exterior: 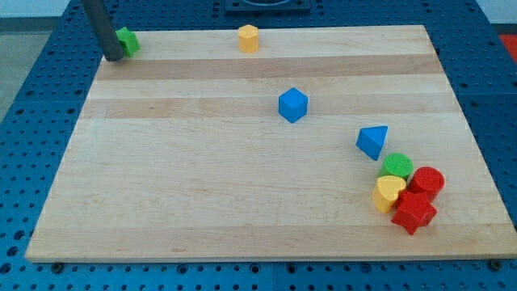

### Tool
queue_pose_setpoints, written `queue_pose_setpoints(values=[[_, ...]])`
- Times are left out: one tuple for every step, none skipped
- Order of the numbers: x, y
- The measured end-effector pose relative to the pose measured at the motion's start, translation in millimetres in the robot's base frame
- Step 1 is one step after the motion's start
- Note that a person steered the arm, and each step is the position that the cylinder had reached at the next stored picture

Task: Push the blue triangle to the top right

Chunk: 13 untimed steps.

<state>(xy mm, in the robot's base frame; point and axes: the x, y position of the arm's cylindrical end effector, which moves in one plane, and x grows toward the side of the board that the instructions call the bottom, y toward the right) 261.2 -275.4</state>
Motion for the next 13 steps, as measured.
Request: queue_pose_setpoints(values=[[43.1, 19.4], [118.6, 56.6], [188.2, 119.2], [235.6, 198.1], [260.5, 271.2], [261.8, 283.5], [261.8, 283.5], [260.4, 283.5], [260.4, 283.8], [260.4, 291.9], [260.4, 313.7], [255.0, 345.1], [240.4, 378.3]])
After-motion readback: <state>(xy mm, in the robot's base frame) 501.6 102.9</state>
